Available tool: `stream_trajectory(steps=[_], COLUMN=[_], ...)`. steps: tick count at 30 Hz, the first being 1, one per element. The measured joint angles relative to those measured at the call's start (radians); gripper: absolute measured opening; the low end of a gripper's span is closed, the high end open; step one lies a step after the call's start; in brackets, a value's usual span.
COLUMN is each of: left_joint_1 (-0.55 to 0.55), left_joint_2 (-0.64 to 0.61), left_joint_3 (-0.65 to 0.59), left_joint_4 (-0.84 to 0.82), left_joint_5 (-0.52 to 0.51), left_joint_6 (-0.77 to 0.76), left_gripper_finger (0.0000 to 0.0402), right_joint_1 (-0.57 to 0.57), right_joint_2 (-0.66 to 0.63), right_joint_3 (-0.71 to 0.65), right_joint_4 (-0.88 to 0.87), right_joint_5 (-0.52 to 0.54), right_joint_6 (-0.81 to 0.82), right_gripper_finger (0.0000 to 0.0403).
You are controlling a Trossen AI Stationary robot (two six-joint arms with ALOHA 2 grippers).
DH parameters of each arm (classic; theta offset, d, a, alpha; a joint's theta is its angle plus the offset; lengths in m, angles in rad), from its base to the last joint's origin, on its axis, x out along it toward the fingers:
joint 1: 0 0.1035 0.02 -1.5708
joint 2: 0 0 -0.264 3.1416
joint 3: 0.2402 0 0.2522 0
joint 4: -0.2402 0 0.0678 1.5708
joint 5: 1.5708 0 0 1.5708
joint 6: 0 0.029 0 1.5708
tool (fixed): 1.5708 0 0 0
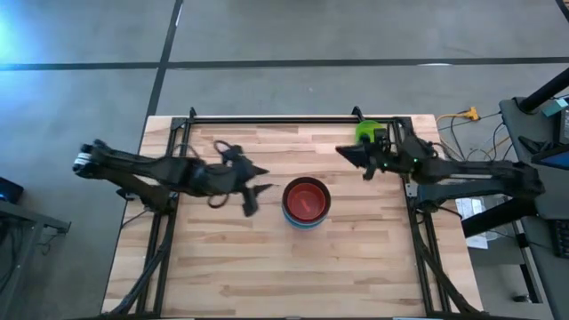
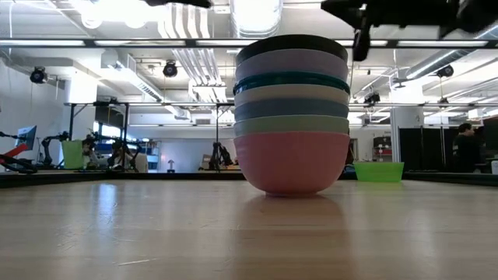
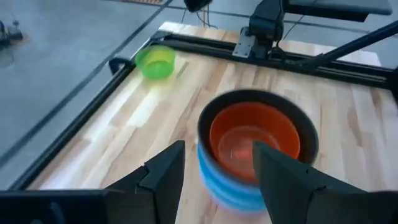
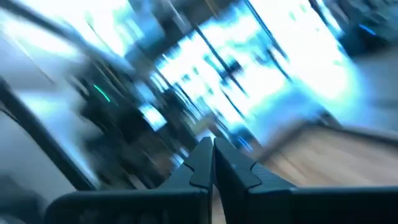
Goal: Nest bowls inside each other
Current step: Stack the small green bowl on top of the small orange bowl
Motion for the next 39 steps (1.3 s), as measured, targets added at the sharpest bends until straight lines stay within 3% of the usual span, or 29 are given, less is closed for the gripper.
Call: stream_trajectory(steps=[3,5,9,13,18,23,27,33,39], left_joint_1=[-0.001,-0.001,0.007,0.011,0.011,0.012,0.013,0.014,0.014], left_joint_2=[-0.113,-0.190,-0.334,-0.459,-0.573,-0.622,-0.632,-0.605,-0.562], left_joint_3=[-0.084,-0.144,-0.249,-0.322,-0.382,-0.412,-0.447,-0.492,-0.504], left_joint_4=[-0.023,-0.028,-0.027,-0.028,-0.029,-0.026,-0.025,-0.021,0.061], left_joint_5=[0.001,0.000,0.000,0.001,0.004,0.004,0.000,-0.001,0.001], left_joint_6=[-0.051,-0.057,-0.076,-0.123,-0.159,-0.158,-0.158,-0.158,-0.159], left_gripper_finger=[0.0173,0.0173,0.0173,0.0173,0.0173,0.0173,0.0173,0.0173,0.0173], right_joint_1=[-0.136,-0.249,-0.477,-0.609,-0.655,-0.655,-0.657,-0.656,-0.656], right_joint_2=[0.144,0.242,0.384,0.436,0.432,0.460,0.538,0.701,0.838], right_joint_3=[-0.109,-0.166,-0.201,-0.132,0.074,0.329,0.510,0.651,0.691], right_joint_4=[0.486,0.683,0.689,0.431,-0.179,-0.758,-1.104,-1.369,-1.432], right_joint_5=[-0.067,-0.071,-0.144,-0.318,-0.319,-0.144,-0.021,0.001,0.024], right_joint_6=[0.151,0.243,0.284,0.111,-0.146,-0.463,-0.589,-0.634,-0.636], right_gripper_finger=[0.0009,0.0009,0.0011,0.0030,0.0083,0.0143,0.0174,0.0181,0.0172])
